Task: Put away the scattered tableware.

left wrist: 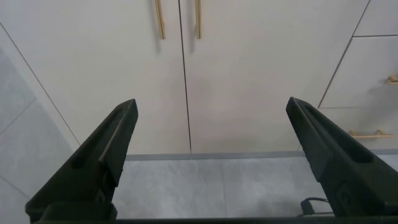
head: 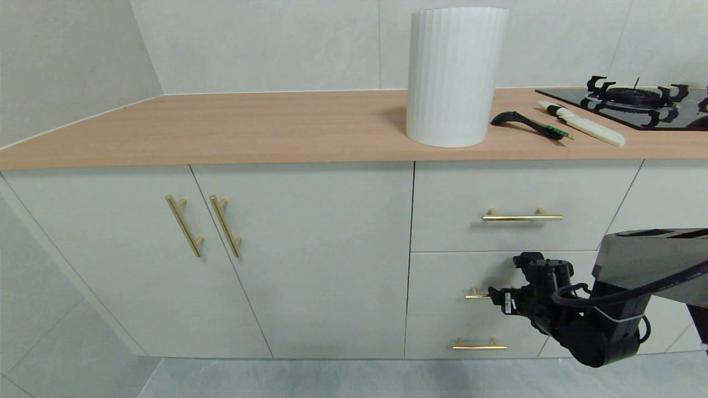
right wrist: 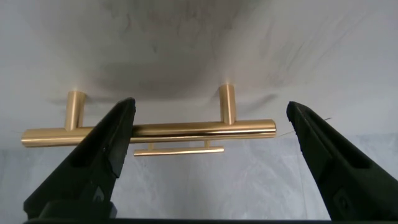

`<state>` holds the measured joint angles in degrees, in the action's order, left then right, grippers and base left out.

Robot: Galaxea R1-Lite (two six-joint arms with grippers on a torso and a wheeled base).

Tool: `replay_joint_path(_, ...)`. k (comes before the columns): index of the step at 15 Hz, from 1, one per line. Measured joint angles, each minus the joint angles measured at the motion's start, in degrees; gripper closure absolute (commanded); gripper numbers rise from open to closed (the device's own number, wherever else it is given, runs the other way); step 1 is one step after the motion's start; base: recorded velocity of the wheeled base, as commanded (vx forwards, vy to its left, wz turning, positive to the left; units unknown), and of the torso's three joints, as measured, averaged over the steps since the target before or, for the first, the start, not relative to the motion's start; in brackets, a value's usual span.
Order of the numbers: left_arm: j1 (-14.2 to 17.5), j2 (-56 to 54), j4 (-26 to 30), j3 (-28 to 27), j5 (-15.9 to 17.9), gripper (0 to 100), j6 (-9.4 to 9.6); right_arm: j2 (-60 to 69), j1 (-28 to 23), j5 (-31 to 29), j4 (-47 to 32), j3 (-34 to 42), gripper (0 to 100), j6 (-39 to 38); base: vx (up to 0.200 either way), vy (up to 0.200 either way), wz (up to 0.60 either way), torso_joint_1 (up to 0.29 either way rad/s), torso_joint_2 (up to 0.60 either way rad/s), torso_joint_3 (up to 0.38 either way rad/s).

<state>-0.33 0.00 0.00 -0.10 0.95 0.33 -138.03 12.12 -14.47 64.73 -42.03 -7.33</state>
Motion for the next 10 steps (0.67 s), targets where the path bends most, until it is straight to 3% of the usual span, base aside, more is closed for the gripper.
replay_joint_path(10, -0.02, 0.00, 0.00, 0.00, -0.02, 0, 0.00, 0.18, 0.00, -0.02, -0.41, 1.49, 0, 0.18, 0.000, 0.000, 0.00, 0.000, 0.00, 0.000)
